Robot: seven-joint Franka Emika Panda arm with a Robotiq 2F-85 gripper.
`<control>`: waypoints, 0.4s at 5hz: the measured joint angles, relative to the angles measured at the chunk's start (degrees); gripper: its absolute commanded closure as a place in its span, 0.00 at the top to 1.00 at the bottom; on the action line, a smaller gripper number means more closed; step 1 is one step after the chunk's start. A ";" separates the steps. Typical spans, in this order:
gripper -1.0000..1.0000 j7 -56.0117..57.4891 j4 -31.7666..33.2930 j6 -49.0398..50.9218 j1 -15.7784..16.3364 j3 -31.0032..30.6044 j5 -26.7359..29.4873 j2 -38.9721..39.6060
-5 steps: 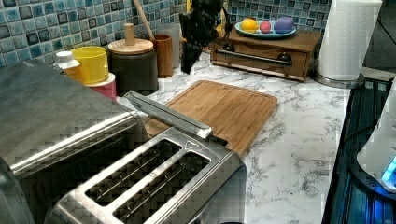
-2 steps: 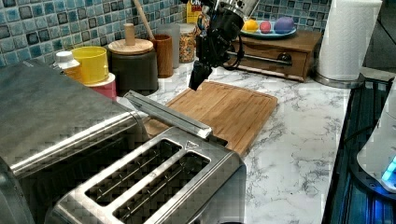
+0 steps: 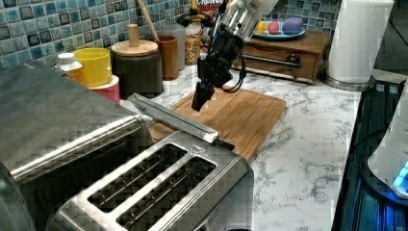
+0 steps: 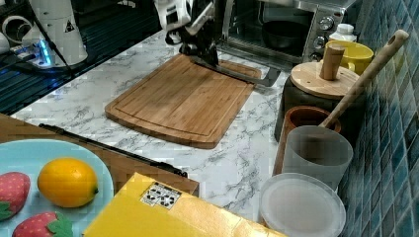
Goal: Close the oven.
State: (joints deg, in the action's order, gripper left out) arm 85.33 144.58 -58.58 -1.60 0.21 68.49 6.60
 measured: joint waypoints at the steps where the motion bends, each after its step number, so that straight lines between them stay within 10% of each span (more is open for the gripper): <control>1: 0.00 6.60 -0.11 -0.11 0.76 -1.62 7.50 3.99; 2: 0.00 11.92 0.67 0.84 1.00 -2.02 12.31 3.80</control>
State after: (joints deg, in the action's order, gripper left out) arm 97.25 145.25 -57.74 -0.60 -1.81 80.80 10.40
